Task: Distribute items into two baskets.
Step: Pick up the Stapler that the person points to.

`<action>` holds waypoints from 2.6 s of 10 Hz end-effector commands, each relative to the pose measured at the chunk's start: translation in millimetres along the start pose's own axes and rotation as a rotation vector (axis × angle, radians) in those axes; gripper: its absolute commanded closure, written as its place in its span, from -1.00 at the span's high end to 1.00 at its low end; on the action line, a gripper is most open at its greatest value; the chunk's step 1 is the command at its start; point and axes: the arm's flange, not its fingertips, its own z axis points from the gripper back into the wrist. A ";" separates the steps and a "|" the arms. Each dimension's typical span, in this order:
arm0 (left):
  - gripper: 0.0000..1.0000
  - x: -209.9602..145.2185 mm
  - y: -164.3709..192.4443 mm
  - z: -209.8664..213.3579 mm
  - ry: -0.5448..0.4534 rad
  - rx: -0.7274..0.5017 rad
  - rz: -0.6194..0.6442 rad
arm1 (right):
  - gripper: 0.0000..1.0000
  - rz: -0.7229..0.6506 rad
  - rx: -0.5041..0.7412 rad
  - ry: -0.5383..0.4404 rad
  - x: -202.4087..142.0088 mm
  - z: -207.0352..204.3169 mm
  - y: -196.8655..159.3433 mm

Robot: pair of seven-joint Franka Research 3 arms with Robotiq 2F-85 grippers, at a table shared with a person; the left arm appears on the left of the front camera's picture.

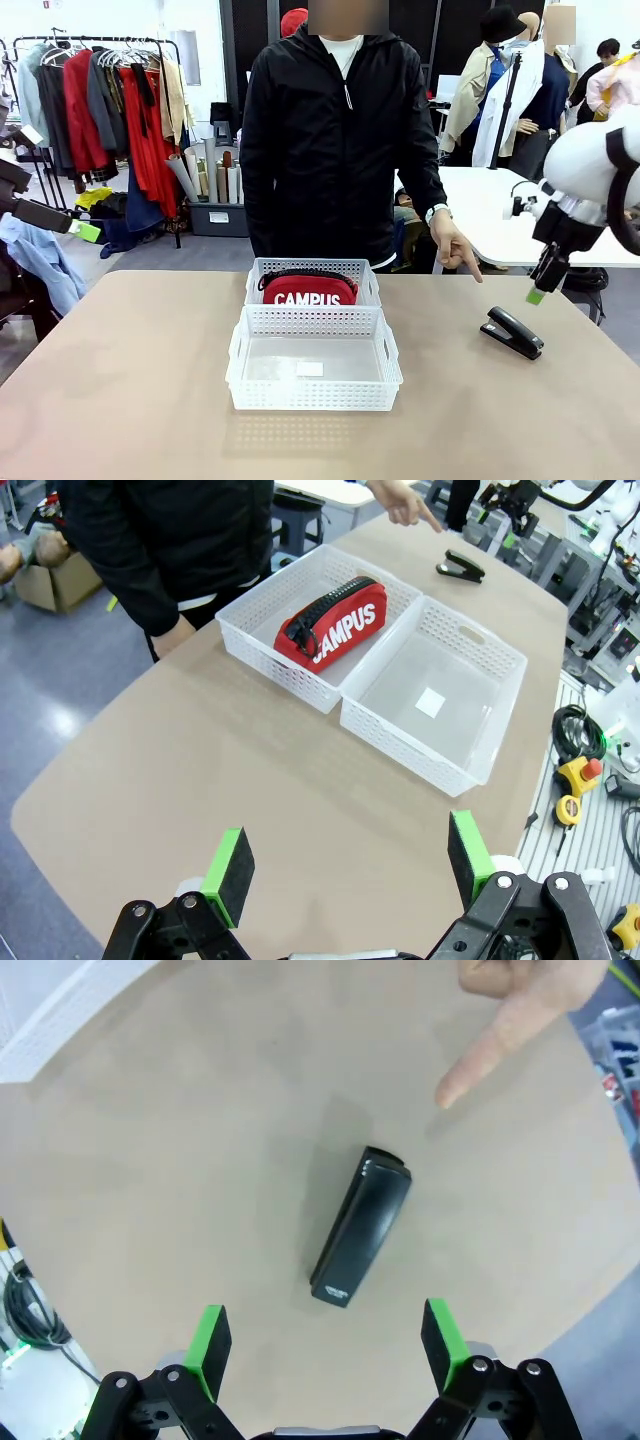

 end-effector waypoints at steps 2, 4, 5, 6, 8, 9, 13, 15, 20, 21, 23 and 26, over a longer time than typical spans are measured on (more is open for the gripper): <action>1.00 -1.2 -3.2 -0.8 -0.026 -0.004 0.009 | 1.00 0.044 -0.015 0.012 -0.2 -18.0 -4.1; 1.00 -1.2 -3.2 -0.8 -0.026 -0.004 0.009 | 1.00 0.068 -0.046 0.024 -5.5 -37.7 -10.5; 1.00 -1.2 -3.2 -0.8 -0.026 -0.004 0.009 | 1.00 0.060 -0.047 0.032 -6.8 -45.1 -14.6; 1.00 -1.2 -3.2 -0.8 -0.026 -0.004 0.009 | 1.00 0.062 -0.047 0.039 -9.0 -52.7 -16.7; 1.00 -1.2 -3.2 -0.8 -0.026 -0.004 0.009 | 1.00 0.061 -0.001 0.014 -11.7 -64.4 -18.4; 1.00 -1.2 -3.2 -0.8 -0.026 -0.004 0.009 | 1.00 0.064 0.007 0.011 -13.0 -70.0 -18.2; 1.00 -1.2 -3.2 -0.8 -0.026 -0.004 0.009 | 1.00 0.028 0.024 -0.007 -16.7 -93.9 -17.3; 1.00 -1.2 -3.2 -0.8 -0.026 -0.004 0.009 | 1.00 0.016 0.021 -0.004 -15.8 -101.2 -17.5; 1.00 -1.2 -3.2 -0.8 -0.026 -0.004 0.009 | 1.00 -0.022 -0.026 0.029 -10.0 -114.1 -22.9; 1.00 -1.2 -3.2 -0.8 -0.026 -0.004 0.009 | 1.00 -0.029 -0.032 0.034 -9.7 -116.8 -22.9; 1.00 -1.2 -3.2 -0.8 -0.026 -0.004 0.009 | 0.78 -0.039 -0.031 0.027 -9.8 -116.9 -22.9; 1.00 -1.2 -3.2 -0.8 -0.026 -0.004 0.009 | -0.35 -0.044 -0.036 0.040 -9.6 -118.4 -24.3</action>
